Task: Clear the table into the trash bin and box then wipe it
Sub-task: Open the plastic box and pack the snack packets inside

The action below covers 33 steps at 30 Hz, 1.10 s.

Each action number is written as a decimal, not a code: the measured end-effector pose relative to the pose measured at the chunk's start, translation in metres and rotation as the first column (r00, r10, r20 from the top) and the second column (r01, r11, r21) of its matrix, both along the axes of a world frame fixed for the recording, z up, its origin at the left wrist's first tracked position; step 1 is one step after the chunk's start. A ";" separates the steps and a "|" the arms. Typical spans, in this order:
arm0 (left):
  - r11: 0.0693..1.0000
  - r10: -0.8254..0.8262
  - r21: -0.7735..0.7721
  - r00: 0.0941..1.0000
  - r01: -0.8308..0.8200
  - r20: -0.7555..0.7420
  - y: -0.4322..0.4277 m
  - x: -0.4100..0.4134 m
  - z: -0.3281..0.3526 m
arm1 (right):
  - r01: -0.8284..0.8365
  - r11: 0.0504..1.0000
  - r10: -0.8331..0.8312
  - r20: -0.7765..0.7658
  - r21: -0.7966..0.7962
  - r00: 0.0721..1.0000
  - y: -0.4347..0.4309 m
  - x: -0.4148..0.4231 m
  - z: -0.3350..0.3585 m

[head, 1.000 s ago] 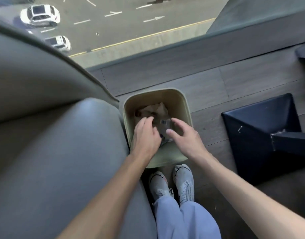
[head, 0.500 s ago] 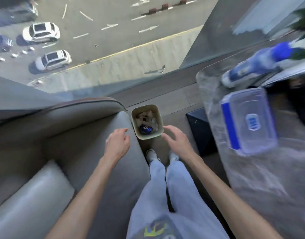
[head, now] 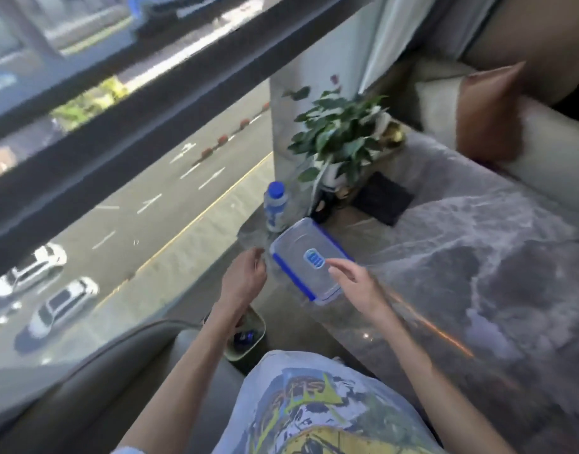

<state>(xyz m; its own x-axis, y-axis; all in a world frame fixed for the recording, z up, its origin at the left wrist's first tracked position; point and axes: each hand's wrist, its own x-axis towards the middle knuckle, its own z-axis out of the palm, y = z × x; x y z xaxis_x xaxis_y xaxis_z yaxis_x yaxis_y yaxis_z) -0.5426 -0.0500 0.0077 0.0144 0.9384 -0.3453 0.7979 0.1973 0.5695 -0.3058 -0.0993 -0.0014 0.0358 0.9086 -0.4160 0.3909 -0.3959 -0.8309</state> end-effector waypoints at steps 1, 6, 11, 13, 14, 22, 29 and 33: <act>0.999 -0.040 0.013 0.999 0.040 0.013 0.006 0.019 0.004 | 0.057 0.998 -0.057 0.013 0.014 0.998 -0.003 0.023 0.003; 0.977 -0.205 0.061 0.978 0.203 0.029 0.027 0.093 -0.004 | 0.291 0.956 -0.292 0.111 0.022 0.950 -0.025 0.120 -0.002; 0.918 -0.396 -0.016 0.918 0.396 -0.002 0.052 0.145 -0.019 | 0.440 0.897 -0.425 0.202 -0.033 0.882 -0.033 0.168 -0.009; 0.890 -0.455 -0.029 0.890 0.455 0.012 0.063 0.157 -0.027 | 0.487 0.873 -0.466 0.246 -0.029 0.850 -0.031 0.169 -0.014; 0.871 -0.489 -0.035 0.872 0.490 0.015 0.070 0.163 -0.032 | 0.502 0.864 -0.476 0.274 -0.030 0.835 -0.030 0.168 -0.016; 0.728 -0.678 -0.098 0.734 0.678 0.039 0.097 0.206 -0.056 | 0.685 0.727 -0.613 0.398 -0.053 0.682 -0.068 0.134 -0.006; 0.724 -0.690 0.009 0.723 0.690 0.032 0.099 0.178 -0.055 | 0.750 0.642 -0.681 0.333 -0.158 0.653 -0.072 0.109 -0.019; 0.766 -0.641 0.042 0.767 0.642 -0.038 0.102 0.129 -0.058 | 0.647 0.706 -0.616 0.202 -0.289 0.761 -0.025 0.081 -0.042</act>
